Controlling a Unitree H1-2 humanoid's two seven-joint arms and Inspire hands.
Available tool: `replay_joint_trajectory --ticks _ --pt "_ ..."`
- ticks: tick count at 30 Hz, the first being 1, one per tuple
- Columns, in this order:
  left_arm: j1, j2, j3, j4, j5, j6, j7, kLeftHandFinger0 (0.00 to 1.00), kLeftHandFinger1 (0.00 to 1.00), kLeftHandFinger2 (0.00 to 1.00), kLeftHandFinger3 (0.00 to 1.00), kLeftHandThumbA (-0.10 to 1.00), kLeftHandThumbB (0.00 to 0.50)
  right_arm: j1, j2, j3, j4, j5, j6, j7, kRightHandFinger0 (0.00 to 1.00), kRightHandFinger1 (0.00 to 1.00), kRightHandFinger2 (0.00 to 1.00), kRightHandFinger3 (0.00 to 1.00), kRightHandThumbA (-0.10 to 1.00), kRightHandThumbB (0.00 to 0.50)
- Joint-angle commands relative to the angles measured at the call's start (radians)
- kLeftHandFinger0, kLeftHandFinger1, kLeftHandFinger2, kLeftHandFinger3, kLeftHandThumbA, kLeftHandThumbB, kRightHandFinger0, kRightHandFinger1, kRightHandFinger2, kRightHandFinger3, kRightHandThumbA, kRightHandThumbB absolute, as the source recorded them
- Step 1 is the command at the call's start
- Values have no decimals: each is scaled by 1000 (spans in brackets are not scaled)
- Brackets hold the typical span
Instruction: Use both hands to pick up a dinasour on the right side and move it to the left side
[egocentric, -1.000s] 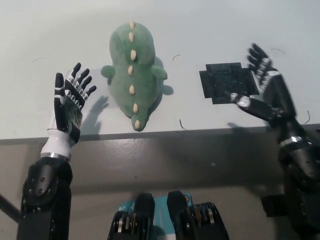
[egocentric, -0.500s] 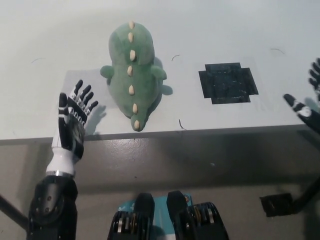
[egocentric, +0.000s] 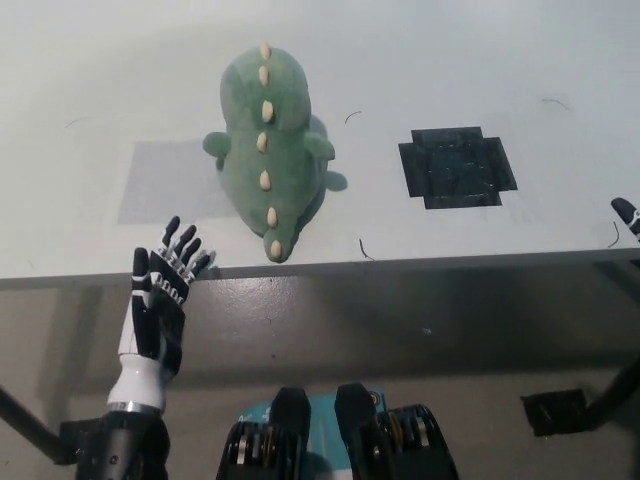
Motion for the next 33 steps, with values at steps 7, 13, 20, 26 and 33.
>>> replay_joint_trajectory --ticks 7,13,20,26,33 --pt "15 0 -1 -15 37 -71 17 1000 1000 1000 1000 1000 183 -13 -52 -42 11 45 -6 1 1000 1000 1000 1000 1000 206" --pt "-4 23 31 -24 29 -62 29 1000 1000 1000 1000 1000 154 12 -51 -13 26 0 -29 6 1000 1000 1000 1000 1000 223" --pt "-43 63 78 -21 1 -46 29 1000 1000 1000 1000 1000 148 -26 -92 62 90 -12 -49 73 1000 1000 1000 1000 1000 214" --pt "-92 58 77 -16 -12 -26 25 1000 1000 1000 1000 1000 161 65 -145 43 -10 109 50 156 1000 1000 1000 1000 1000 210" --pt "-126 46 83 -18 -10 -21 43 1000 1000 1000 1000 1000 124 93 -127 43 -54 131 48 143 1000 1000 1000 1000 1000 222"
